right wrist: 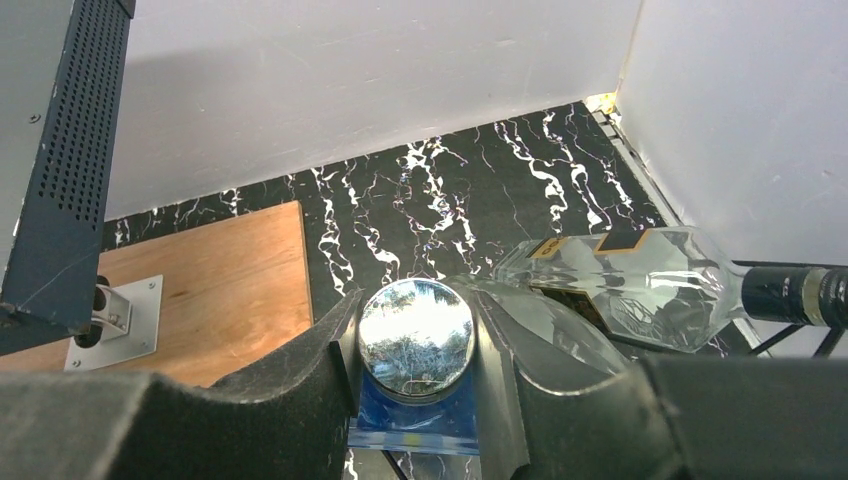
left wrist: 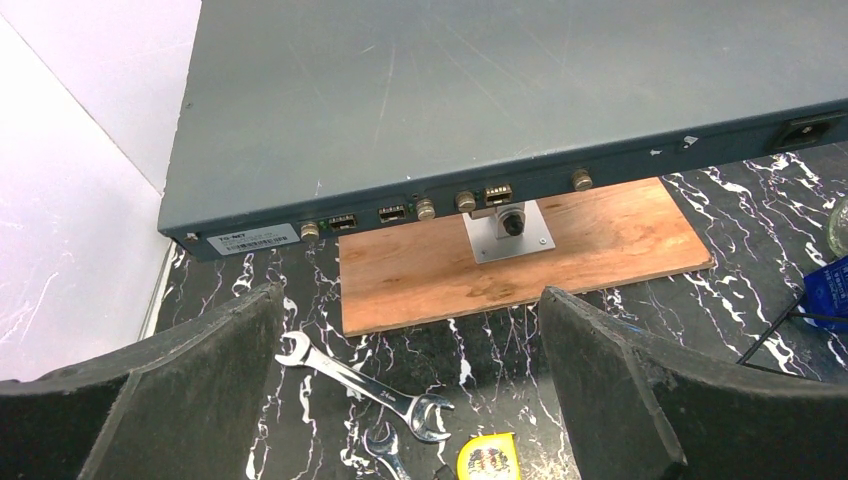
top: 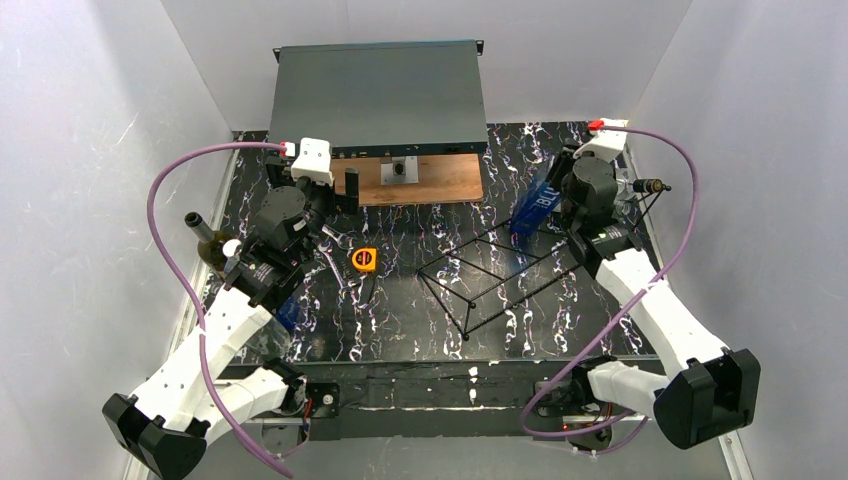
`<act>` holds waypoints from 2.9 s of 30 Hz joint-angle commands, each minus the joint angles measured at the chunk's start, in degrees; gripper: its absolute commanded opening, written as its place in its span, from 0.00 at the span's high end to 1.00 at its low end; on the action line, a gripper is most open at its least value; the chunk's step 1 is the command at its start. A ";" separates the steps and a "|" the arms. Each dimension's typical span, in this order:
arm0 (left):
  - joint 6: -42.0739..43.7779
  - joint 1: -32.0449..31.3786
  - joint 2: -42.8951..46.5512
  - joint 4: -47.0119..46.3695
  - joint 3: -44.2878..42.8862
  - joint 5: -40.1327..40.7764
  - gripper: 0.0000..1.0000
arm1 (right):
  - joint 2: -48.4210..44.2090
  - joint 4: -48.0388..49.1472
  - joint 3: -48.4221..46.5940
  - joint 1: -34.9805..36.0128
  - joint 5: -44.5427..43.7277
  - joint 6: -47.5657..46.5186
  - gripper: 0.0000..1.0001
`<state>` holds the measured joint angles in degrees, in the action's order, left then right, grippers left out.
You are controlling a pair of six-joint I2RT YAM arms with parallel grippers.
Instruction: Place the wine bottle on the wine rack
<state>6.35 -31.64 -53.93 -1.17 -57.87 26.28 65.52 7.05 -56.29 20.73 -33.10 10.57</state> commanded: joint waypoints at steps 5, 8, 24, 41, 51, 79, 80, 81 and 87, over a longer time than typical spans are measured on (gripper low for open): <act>-0.53 -0.35 0.39 -0.54 -2.00 -0.01 0.02 | -4.88 0.65 4.58 -0.25 -2.45 1.91 0.99; -0.51 -0.35 0.66 -0.57 -2.07 0.08 0.02 | -6.36 0.07 6.93 -0.25 -2.92 2.72 0.99; -0.51 -0.61 0.97 -0.55 -2.02 0.08 0.02 | -12.01 -1.49 16.22 -0.25 -5.66 8.99 0.99; -0.49 -0.70 0.81 -0.49 -2.03 0.08 0.02 | -14.04 0.78 21.86 -0.25 -6.74 10.99 0.99; -0.55 -0.75 0.85 -0.41 -2.05 0.07 0.02 | -15.26 -1.14 23.31 -0.25 -7.61 12.07 0.99; -0.66 -0.97 0.32 -0.32 -2.09 -0.09 0.02 | -19.57 -9.18 27.62 -0.25 -7.19 14.09 0.98; -0.64 -0.97 0.36 -0.30 -2.10 -0.14 0.02 | -19.72 -9.42 27.76 -0.25 -7.42 14.11 0.97; -0.65 -0.99 0.40 -0.30 -2.11 -0.10 0.02 | -19.91 -9.64 27.87 -0.25 -7.53 14.19 0.97; -0.65 -1.12 0.42 -0.28 -2.17 -0.09 0.02 | -21.11 -10.94 29.15 -0.25 -7.51 15.36 0.86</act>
<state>6.33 -32.45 -53.91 -1.17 -57.89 26.09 42.92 12.97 -31.07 20.32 -40.88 30.00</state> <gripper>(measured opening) 0.983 0.462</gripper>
